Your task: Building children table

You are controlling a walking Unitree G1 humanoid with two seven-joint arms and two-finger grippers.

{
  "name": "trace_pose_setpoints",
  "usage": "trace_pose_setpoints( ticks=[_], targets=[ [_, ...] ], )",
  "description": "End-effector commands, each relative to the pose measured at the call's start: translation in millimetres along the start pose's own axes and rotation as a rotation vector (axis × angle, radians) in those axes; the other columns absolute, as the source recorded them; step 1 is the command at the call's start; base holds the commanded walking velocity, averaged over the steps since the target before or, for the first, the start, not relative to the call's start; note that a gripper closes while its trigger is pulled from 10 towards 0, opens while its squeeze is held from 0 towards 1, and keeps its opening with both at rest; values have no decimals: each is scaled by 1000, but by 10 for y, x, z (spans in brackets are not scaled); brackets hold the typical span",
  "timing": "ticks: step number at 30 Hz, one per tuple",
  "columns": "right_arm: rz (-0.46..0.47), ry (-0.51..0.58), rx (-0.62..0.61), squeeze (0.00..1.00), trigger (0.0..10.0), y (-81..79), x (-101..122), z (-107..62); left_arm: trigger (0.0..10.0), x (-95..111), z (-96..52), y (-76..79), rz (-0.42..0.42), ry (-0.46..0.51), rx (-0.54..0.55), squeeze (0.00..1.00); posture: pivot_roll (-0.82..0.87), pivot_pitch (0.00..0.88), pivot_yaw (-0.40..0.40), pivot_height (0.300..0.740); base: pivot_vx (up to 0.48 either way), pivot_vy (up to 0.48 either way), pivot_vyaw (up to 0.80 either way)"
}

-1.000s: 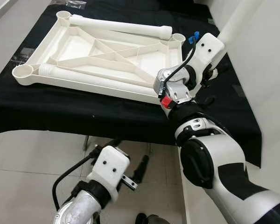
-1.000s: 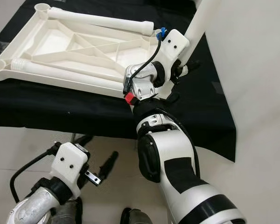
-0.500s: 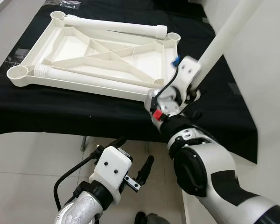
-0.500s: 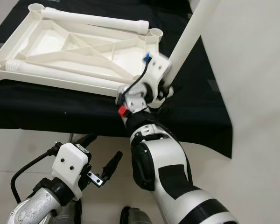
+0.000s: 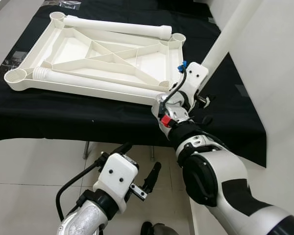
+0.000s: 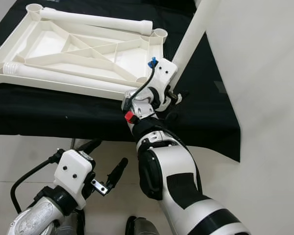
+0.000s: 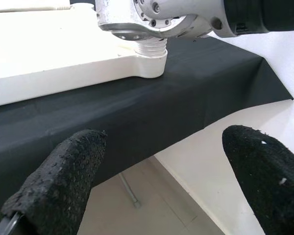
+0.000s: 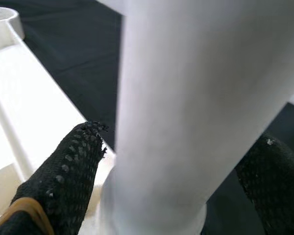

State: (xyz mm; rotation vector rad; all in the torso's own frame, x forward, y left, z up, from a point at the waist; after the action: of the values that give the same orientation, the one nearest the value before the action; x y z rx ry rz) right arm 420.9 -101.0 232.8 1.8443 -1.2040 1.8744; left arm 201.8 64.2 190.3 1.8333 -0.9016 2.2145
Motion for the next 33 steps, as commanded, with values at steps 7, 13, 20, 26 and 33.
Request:
trace_pose_setpoints(
  ticks=[7, 13, 20, 26, 33],
  targets=[
    [-5, -25, 29, 0, 10000, -6, -108, -48, 10000, -64, -8, 37, 4, -24, -13, 0, 166, 227, -164, 740, 0, 0, 0],
    [-8, -18, 17, 0, 10000, 17, -121, -49, 10000, -71, -12, 37, 5, -25, -14, 0, 165, 226, -160, 740, 0, 0, 0],
    [3, -2, 26, 0, 10000, 25, -110, -46, 10000, -95, 1, 16, 10, -26, -13, 0, 162, 220, -156, 740, 0, 0, 0],
    [23, 8, 61, 0, 10000, 9, -89, -47, 10000, -118, 21, 5, 16, -26, -11, 0, 159, 211, -148, 740, 0, 0, 0],
    [28, 1, 82, 0, 10000, 37, -108, -42, 10000, -145, 30, -14, 25, -28, -10, 0, 156, 203, -146, 740, 0, 0, 0]
  ],
)
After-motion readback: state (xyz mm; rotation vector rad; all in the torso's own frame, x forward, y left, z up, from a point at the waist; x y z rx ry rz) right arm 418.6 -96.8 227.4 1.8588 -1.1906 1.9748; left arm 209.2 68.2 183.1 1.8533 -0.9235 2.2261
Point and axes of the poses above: a point about 5 cm out from each wrist's last joint towards the gripper, its own z axis pointing out of the wrist towards the gripper, its own x axis along the axis of the wrist's last joint, y = z × x, the point moved 3 cm from there along z, pointing out of the wrist towards the gripper, and after that the axes turned 12 degrees about z, right-handed, at the moved point
